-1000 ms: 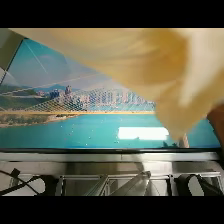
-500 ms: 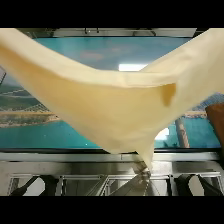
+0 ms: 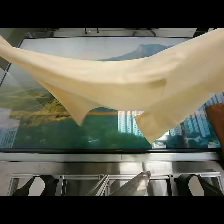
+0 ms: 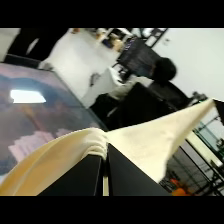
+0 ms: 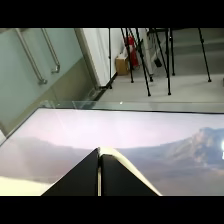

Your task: Fold the shirts.

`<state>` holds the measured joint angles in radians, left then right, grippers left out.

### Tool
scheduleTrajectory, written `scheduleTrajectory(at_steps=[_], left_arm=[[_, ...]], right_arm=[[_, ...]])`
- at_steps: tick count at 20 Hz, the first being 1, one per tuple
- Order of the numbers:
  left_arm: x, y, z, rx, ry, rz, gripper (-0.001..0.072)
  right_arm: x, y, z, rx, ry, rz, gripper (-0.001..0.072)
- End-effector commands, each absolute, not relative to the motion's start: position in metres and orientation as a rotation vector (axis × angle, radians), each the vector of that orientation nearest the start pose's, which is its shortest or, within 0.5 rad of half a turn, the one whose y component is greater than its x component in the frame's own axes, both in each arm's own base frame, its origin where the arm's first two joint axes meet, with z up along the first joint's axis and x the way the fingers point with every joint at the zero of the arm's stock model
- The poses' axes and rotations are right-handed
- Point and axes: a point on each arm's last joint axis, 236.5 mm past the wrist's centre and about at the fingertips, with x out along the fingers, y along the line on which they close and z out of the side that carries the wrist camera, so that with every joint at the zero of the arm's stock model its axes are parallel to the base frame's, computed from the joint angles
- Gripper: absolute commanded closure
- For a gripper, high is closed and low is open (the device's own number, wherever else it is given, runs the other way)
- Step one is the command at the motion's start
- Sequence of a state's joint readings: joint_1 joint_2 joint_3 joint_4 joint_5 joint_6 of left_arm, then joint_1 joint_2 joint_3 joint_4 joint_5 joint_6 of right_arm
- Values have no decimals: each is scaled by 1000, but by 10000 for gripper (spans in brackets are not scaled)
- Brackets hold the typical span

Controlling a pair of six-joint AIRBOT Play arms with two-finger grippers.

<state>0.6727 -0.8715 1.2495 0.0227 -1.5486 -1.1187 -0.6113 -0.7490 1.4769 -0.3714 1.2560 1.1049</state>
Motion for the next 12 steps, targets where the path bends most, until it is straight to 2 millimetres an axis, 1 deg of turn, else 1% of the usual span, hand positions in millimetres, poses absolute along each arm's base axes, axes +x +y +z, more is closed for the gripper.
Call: scheduleTrajectory(at_steps=[1, 2, 4, 5, 6, 7, 8, 9, 10, 11, 12], left_arm=[[368, -20, 299, -712, 505, -709, 674], [395, -30, 280, -704, 557, -775, 674], [451, -54, 235, -733, 663, -839, 674], [481, -69, 209, -735, 706, -869, 674], [506, -84, 181, -728, 752, -889, 674], [527, -96, 156, -719, 788, -909, 675], [546, -107, 131, -719, 821, -922, 676], [561, -116, 115, -756, 853, -928, 679], [574, -124, 105, -777, 865, -936, 682], [580, -128, 102, -779, 853, -952, 682], [583, -131, 111, -790, 812, -970, 682]], right_arm=[[367, 42, 384, 341, 220, 536, 698], [402, 50, 355, 379, 277, 571, 698], [464, 65, 295, 456, 379, 593, 698], [496, 68, 259, 479, 416, 576, 698], [522, 69, 226, 505, 448, 554, 698], [544, 68, 192, 556, 484, 525, 698], [559, 68, 167, 593, 503, 520, 698], [570, 70, 149, 656, 510, 532, 698], [578, 70, 140, 715, 500, 543, 698], [583, 70, 140, 734, 476, 554, 698], [584, 69, 143, 721, 459, 559, 698]])
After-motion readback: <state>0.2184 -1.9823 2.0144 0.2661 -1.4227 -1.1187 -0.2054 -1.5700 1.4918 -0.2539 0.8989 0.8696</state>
